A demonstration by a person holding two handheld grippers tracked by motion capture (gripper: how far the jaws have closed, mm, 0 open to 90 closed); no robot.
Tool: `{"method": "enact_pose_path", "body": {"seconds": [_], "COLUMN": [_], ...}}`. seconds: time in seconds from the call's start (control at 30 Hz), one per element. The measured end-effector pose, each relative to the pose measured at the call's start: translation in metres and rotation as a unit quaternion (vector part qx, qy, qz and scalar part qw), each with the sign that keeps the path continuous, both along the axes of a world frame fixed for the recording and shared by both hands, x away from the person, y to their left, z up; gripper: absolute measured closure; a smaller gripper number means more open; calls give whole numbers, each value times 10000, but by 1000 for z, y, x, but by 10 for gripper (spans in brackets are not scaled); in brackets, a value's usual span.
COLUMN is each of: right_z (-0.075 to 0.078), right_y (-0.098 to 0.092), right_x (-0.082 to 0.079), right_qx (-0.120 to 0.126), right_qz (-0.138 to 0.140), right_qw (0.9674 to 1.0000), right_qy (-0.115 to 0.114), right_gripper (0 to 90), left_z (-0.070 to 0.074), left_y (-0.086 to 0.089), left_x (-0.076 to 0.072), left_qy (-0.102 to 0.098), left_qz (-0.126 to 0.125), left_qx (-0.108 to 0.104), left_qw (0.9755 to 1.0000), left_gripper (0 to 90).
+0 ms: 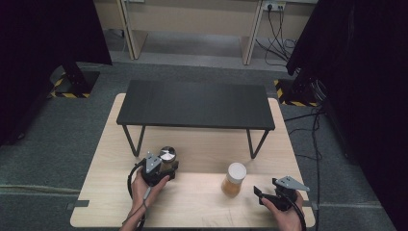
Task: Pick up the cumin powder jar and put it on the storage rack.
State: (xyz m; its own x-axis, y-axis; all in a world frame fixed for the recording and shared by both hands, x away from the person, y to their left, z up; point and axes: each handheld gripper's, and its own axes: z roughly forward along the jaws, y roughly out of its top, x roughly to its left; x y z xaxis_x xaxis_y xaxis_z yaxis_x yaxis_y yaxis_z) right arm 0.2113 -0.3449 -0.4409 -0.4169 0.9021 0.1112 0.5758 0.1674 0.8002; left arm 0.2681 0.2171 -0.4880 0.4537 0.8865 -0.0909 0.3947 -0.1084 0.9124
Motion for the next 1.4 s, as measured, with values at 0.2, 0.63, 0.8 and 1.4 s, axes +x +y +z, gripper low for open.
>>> {"method": "enact_pose_path", "body": {"seconds": [0.2,0.63,0.8,1.4], "right_z": [-1,-1,-1,2], "right_y": [-1,-2,-2,-4], "right_x": [1,-1,-1,-4], "right_qx": [7,23,33,102], "right_qz": [9,-9,1,-2], "right_qw": [10000,10000,10000,9999], "right_qy": [12,-41,-42,-90], "right_gripper": [125,125,124,125], "left_z": [-3,-5,-2,71], "left_y": [4,6,4,6], "left_x": [-1,-3,-6,-50], "left_qy": [-77,-55,-65,-71], "left_qz": [30,-35,-53,-3], "left_qx": [-124,-298,-177,-3], "left_qw": [9999,9995,9998,10000], "left_gripper": [295,300,300,299]}}
